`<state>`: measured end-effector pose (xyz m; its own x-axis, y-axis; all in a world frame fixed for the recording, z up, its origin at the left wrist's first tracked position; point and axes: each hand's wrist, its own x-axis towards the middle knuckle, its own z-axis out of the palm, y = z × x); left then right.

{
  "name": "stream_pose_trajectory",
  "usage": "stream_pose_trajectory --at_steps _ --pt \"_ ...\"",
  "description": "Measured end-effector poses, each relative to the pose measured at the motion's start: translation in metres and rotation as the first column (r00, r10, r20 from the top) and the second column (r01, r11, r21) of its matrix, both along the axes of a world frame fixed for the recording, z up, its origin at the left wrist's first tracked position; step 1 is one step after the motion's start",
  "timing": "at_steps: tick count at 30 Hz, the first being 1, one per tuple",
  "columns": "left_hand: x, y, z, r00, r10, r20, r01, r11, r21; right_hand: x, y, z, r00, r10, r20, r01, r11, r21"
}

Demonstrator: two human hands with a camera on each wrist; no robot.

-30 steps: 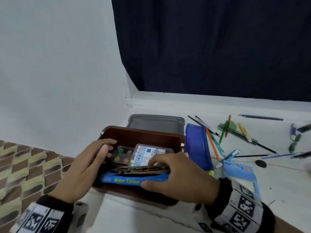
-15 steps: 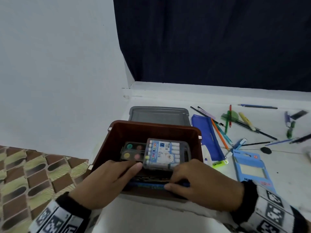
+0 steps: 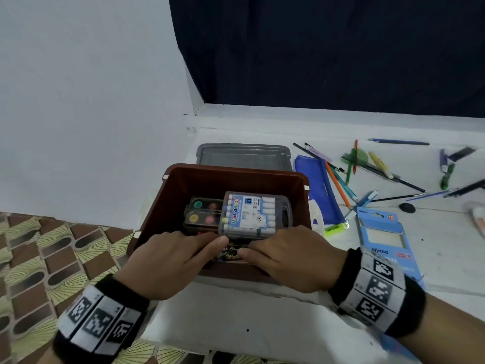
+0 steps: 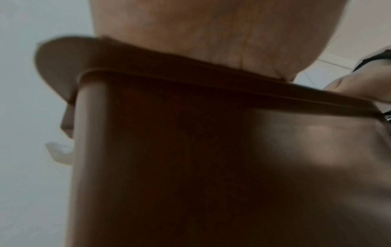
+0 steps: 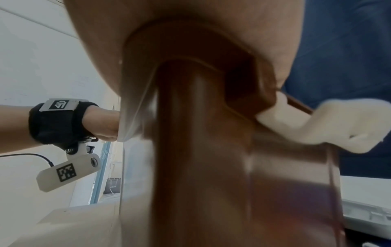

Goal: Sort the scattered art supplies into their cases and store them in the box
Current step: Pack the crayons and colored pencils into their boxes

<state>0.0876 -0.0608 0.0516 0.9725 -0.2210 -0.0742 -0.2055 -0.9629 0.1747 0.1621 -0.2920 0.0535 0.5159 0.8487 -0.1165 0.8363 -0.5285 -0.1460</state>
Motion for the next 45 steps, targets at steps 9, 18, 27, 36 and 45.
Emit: stream_pose_trajectory --at_steps 9,18,27,36,45 --pt "-0.003 -0.013 -0.008 0.980 0.102 0.172 -0.048 0.955 -0.294 -0.003 -0.008 -0.004 0.961 -0.137 -0.239 0.234 0.863 0.447" --pt "0.009 -0.096 -0.003 0.932 0.213 0.292 0.074 0.680 -0.729 -0.004 -0.067 0.007 0.911 -0.062 -0.407 0.368 0.564 0.739" --pt "0.021 -0.209 -0.002 0.932 0.292 0.214 0.063 0.452 -0.890 0.028 -0.214 -0.013 0.921 -0.149 -0.359 0.355 0.703 0.616" --pt "0.036 -0.304 -0.028 0.919 0.366 0.145 -0.069 0.513 -0.856 0.064 -0.305 -0.063 0.923 -0.175 -0.343 0.230 0.965 0.127" --pt "0.068 -0.323 -0.058 0.954 0.125 -0.274 -0.275 0.729 -0.627 0.079 -0.322 -0.060 0.937 -0.193 -0.290 0.202 0.979 -0.001"
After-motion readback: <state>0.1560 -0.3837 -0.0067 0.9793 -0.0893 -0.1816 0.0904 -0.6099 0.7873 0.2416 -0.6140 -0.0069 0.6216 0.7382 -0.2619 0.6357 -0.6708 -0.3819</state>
